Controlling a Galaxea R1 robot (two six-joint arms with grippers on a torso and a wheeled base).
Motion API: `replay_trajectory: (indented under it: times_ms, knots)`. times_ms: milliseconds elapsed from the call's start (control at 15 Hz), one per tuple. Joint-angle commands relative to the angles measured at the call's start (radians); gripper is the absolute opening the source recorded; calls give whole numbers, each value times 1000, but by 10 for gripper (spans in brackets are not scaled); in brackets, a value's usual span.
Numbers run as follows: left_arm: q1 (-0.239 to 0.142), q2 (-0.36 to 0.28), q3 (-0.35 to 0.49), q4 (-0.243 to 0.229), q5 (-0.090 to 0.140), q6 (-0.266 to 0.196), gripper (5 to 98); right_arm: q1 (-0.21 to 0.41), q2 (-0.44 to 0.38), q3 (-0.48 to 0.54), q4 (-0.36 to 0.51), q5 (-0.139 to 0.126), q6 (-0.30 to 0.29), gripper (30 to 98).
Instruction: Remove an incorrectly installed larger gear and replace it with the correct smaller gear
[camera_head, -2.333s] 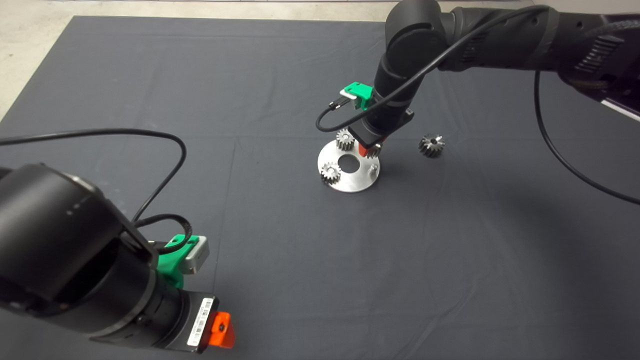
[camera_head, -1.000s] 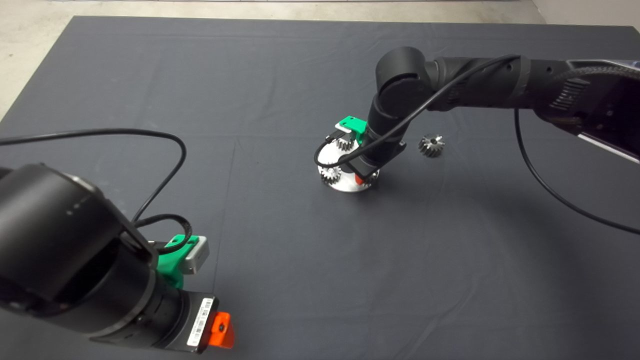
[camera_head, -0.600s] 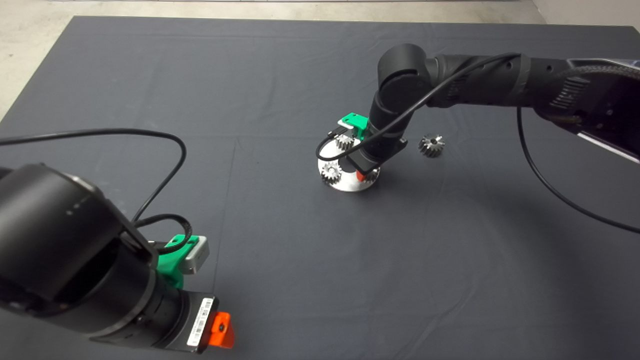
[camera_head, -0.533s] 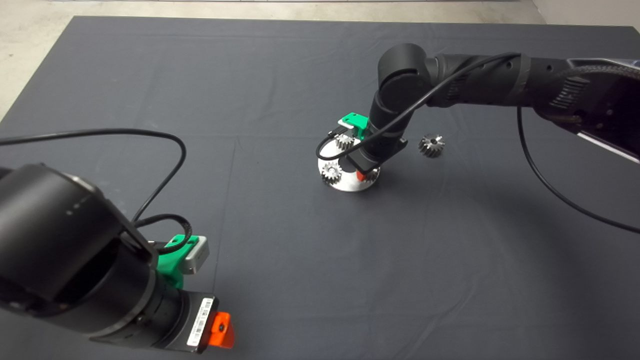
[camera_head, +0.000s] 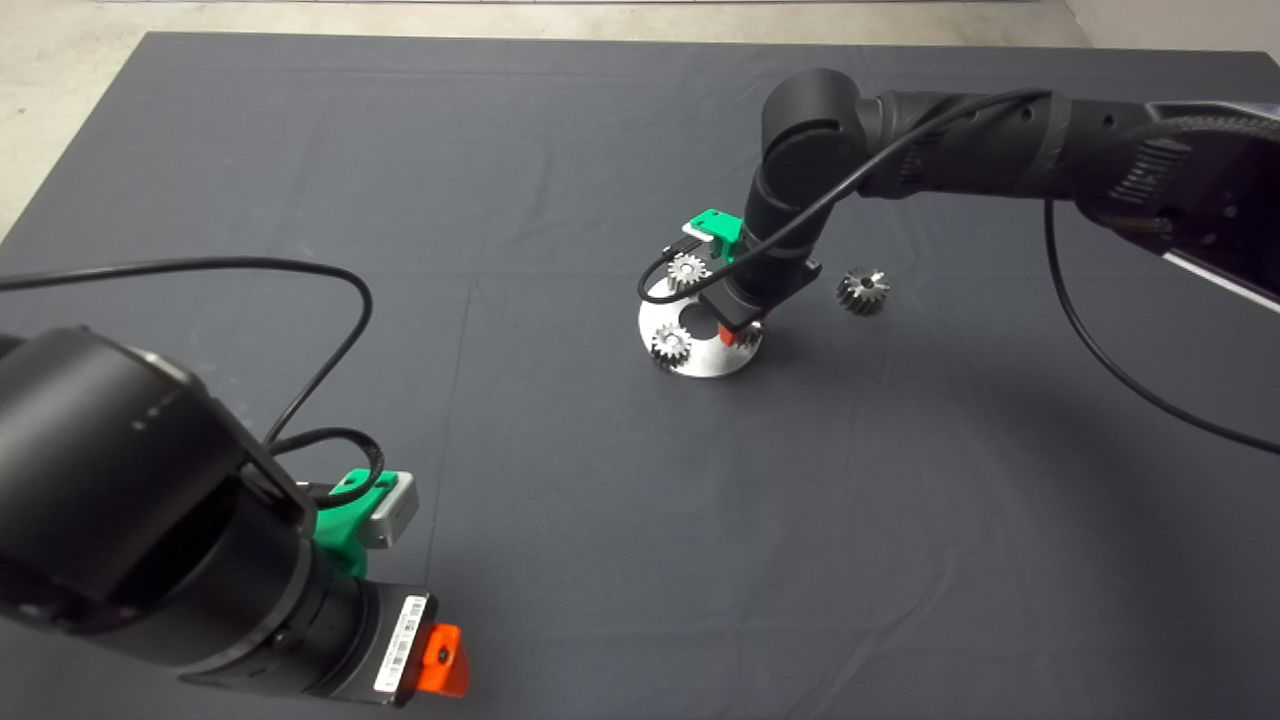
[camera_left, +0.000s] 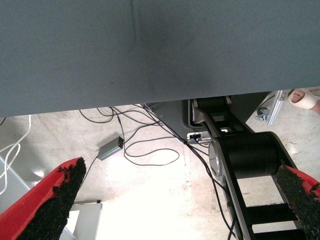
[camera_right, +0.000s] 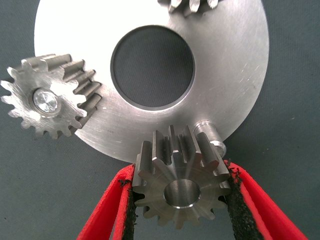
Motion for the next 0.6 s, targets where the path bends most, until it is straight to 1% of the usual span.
replay_trajectory:
  times_ms: [0, 533]
  knots:
    - [-6, -6, 16, -20, 17, 0, 982, 49, 1, 10, -22, -76, -4, 405]
    - [-7, -6, 17, -21, 16, 0, 982, 44, -4, 8, -25, -79, -11, 405]
